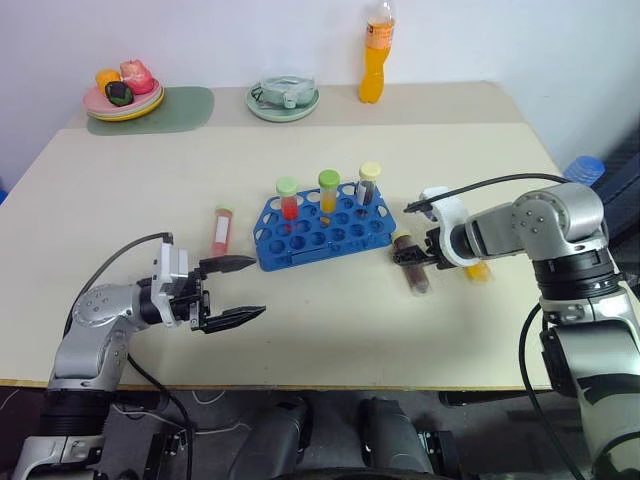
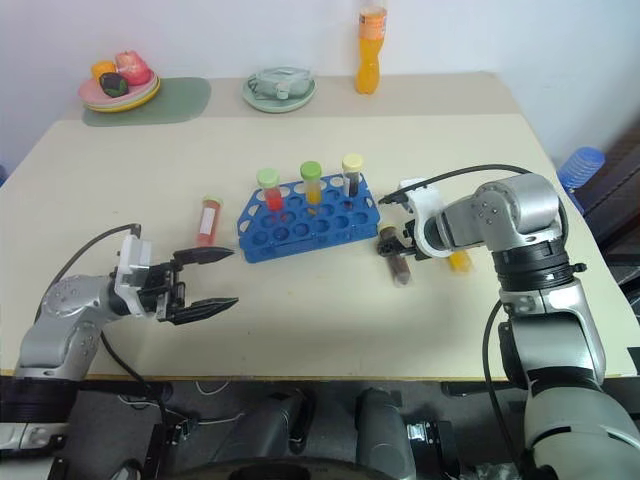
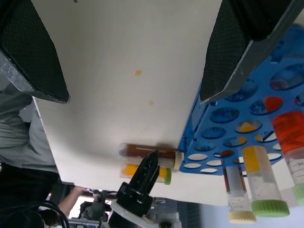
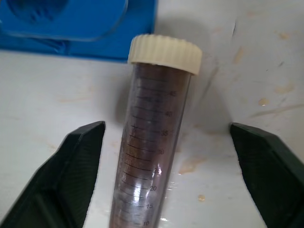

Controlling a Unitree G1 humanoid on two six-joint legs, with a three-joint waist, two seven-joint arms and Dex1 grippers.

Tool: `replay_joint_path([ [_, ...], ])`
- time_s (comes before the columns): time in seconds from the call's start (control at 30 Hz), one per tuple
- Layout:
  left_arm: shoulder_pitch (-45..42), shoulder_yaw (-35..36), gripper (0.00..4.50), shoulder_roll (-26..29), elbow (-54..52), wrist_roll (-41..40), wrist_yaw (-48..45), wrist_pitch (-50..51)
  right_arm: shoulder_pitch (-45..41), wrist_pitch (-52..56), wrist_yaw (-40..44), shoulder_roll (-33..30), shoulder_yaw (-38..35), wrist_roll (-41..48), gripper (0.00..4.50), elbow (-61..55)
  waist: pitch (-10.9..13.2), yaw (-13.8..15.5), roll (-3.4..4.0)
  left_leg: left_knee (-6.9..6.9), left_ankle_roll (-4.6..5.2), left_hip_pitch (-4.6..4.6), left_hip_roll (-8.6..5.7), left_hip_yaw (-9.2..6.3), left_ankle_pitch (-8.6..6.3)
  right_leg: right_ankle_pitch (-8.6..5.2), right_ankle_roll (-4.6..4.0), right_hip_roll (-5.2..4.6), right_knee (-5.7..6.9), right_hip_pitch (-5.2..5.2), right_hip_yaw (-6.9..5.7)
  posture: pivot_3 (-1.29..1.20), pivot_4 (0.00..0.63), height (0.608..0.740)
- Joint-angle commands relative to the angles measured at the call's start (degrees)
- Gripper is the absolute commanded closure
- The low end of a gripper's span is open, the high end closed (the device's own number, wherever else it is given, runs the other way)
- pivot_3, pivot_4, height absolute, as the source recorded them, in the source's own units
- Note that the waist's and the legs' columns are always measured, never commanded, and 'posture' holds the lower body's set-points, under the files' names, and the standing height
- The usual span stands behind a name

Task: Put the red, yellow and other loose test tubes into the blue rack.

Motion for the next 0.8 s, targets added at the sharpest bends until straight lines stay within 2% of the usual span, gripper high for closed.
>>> replay_joint_path([
  [0.03,0.6,1.4,0.0,1.0,-2.0,-0.8,0.4,0.1,1.6,-3.7,3.6,-1.5,5.7,-4.4,1.92,-4.2,0.0,-0.1,0.0,0.01,0.0,0.01,0.0,0.0,0.0,0.0,0.0,0.0,0.0,0.02,0.0,0.0,0.15,0.74],
  [0.1,1.0,1.6,0.0,1.1,-2.2,-0.9,0.4,0.1,2.5,-5.9,5.5,-2.8,9.1,-6.8,2.94,-7.4,0.0,-0.1,0.0,0.0,0.0,0.02,0.0,0.0,0.0,0.0,0.0,0.0,0.0,0.01,0.0,0.0,0.15,0.74],
  [0.17,1.2,1.6,0.0,1.2,-2.2,-0.9,0.4,0.0,3.5,-8.6,8.0,-5.2,13.1,-9.4,3.64,-11.6,0.0,-0.2,0.0,0.0,0.0,0.03,0.0,0.0,0.0,0.0,0.0,0.01,0.0,0.01,0.0,0.0,0.15,0.74],
  [0.3,0.7,1.3,0.0,1.2,-1.9,-0.7,0.5,-0.5,4.6,-12.4,11.8,-8.9,17.6,-14.0,3.64,-17.7,0.0,0.0,0.0,-0.01,-0.01,0.03,0.01,0.0,-0.01,0.0,0.01,0.0,-0.01,0.01,-0.01,0.0,0.15,0.74],
  [0.4,0.2,1.1,0.0,1.2,-1.5,-0.7,0.5,-0.6,5.4,-13.9,13.5,-10.2,16.5,-16.0,3.64,-20.5,0.0,0.2,-0.01,-0.04,-0.01,0.03,0.01,0.0,-0.01,0.0,0.01,0.0,-0.05,0.01,-0.01,0.0,0.15,0.74],
  [0.67,0.5,1.2,0.0,1.2,-1.9,-0.9,0.8,-0.4,8.9,-3.7,18.8,-13.7,2.8,-10.5,3.64,-35.1,0.0,0.3,0.01,-0.05,0.0,0.01,0.01,-0.01,-0.02,-0.01,0.0,0.0,-0.06,0.01,-0.01,0.0,0.15,0.74],
  [0.73,0.4,1.2,0.0,1.3,-1.6,-0.9,0.7,-0.4,10.6,-2.0,21.7,-12.4,-2.5,-6.4,3.64,-39.6,0.0,0.3,0.01,-0.07,0.01,0.01,0.01,-0.01,-0.03,-0.01,0.0,0.0,-0.08,0.01,-0.02,0.0,0.15,0.74],
  [0.8,0.2,1.1,0.0,1.4,-1.4,-0.9,0.6,-0.3,12.4,-3.7,21.9,-7.5,-8.0,-4.2,3.64,-42.3,0.0,0.0,-0.01,-0.09,0.02,0.01,0.03,-0.01,-0.03,-0.01,0.0,0.0,-0.12,0.02,-0.02,0.0,0.15,0.74],
])
